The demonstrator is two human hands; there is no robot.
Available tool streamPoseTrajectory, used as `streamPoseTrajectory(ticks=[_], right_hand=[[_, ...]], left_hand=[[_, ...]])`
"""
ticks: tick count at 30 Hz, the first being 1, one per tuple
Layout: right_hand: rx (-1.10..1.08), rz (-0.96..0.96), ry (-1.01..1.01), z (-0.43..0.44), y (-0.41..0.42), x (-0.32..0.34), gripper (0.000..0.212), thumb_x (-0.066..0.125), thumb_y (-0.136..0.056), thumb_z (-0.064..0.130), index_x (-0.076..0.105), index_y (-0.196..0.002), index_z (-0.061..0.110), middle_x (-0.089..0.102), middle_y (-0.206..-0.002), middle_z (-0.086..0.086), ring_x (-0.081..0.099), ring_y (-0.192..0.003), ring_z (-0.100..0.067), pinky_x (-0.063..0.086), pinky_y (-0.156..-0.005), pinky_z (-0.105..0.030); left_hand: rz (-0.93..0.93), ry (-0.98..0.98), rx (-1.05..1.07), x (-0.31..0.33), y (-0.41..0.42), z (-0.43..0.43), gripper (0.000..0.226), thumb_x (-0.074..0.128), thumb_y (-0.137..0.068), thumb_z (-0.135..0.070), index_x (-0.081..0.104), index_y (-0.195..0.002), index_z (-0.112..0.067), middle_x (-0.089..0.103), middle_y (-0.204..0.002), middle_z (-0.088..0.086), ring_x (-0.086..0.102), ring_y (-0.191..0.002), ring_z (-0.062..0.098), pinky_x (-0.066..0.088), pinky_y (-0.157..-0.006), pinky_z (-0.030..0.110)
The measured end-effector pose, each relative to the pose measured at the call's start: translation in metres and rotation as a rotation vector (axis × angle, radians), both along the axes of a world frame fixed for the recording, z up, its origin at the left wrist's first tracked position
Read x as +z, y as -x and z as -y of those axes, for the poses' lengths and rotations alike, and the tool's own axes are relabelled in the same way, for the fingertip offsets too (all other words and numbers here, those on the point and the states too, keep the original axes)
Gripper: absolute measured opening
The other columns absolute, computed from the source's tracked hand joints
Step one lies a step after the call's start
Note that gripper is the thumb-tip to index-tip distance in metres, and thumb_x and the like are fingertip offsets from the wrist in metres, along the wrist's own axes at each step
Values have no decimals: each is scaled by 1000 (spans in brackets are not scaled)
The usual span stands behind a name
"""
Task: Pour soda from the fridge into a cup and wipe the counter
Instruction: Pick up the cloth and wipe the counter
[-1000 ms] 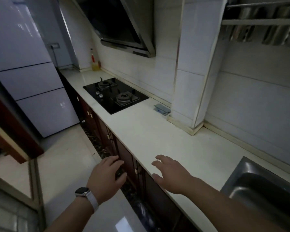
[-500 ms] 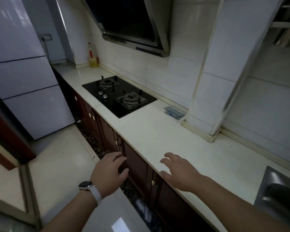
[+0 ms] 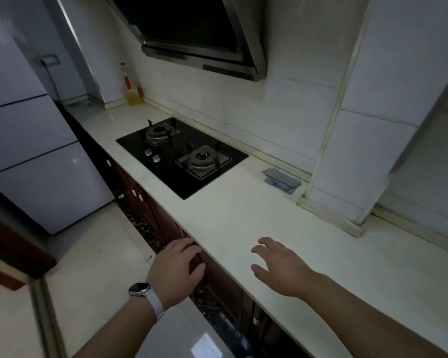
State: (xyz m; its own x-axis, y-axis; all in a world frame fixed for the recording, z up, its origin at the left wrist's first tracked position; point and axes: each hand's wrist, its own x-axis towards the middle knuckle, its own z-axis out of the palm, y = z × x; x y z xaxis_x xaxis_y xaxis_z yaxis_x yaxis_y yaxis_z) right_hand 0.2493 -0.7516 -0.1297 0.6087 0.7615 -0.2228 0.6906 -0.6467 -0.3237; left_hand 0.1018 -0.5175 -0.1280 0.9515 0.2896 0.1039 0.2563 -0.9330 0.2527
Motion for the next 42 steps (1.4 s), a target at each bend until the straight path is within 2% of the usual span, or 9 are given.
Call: streamPoseTrajectory(ticks=[4, 8, 14, 19, 22, 29, 35, 42], right_hand=[[-42, -7, -7, -18, -43, 2, 53, 38, -99, 49, 37, -146, 24, 23, -158, 1, 31, -140, -20, 32, -111, -34], [-77, -1, -5, -23, -82, 2, 54, 39, -99, 50, 38, -146, 24, 24, -158, 0, 33, -139, -21, 33, -110, -34], [-153, -34, 12, -21, -118, -2, 54, 39, -98, 51, 38, -146, 24, 24, -158, 0, 34, -138, -21, 34, -110, -36], [-243, -55, 23, -22, -149, -8, 54, 40, -99, 49, 38, -146, 23, 25, -157, -1, 33, -138, -22, 34, -110, -36], [-295, -67, 38, -25, -164, -15, 53, 40, -99, 49, 39, -145, 23, 25, -157, -2, 33, -138, -22, 34, -110, -37], [-491, -97, 94, -48, -206, -30, 53, 40, -98, 48, 39, -145, 25, 27, -156, 1, 34, -138, -20, 34, -111, -36], [-608, -145, 151, -74, -246, -43, 53, 42, -97, 47, 39, -145, 24, 32, -154, 1, 38, -136, -21, 36, -109, -37], [-706, -201, 207, -97, -299, -70, 55, 46, -96, 42, 37, -146, 21, 33, -151, -3, 40, -132, -26, 42, -105, -40]], left_hand=[[-64, 16, -41, 5, -51, -19, 53, 47, -84, -52, 64, -125, -23, 54, -141, 1, 46, -130, 21, 45, -103, 39], [-28, 44, -98, 8, -99, -24, 64, 36, -81, -58, 64, -125, -21, 55, -139, 1, 48, -128, 21, 45, -101, 37], [-77, 66, -185, 3, -153, -28, 72, 30, -77, -62, 61, -129, -23, 51, -142, -4, 44, -131, 15, 44, -102, 35], [-132, 108, -285, -10, -209, -34, 62, 41, -83, -55, 57, -133, -21, 50, -143, -2, 43, -132, 16, 42, -103, 33], [-160, 159, -362, -20, -249, -38, 52, 56, -90, -43, 53, -136, -21, 47, -145, -3, 39, -135, 14, 36, -109, 29], [-281, 174, -566, -53, -348, -63, 54, 55, -93, -42, 47, -142, -21, 41, -149, -5, 33, -139, 11, 31, -112, 26], [-377, 177, -654, -77, -422, -82, 54, 52, -95, -41, 43, -144, -19, 40, -149, -4, 35, -137, 14, 32, -110, 27], [-468, 154, -705, -102, -482, -77, 54, 52, -93, -41, 41, -141, -18, 41, -148, -1, 41, -131, 21, 41, -102, 35]])
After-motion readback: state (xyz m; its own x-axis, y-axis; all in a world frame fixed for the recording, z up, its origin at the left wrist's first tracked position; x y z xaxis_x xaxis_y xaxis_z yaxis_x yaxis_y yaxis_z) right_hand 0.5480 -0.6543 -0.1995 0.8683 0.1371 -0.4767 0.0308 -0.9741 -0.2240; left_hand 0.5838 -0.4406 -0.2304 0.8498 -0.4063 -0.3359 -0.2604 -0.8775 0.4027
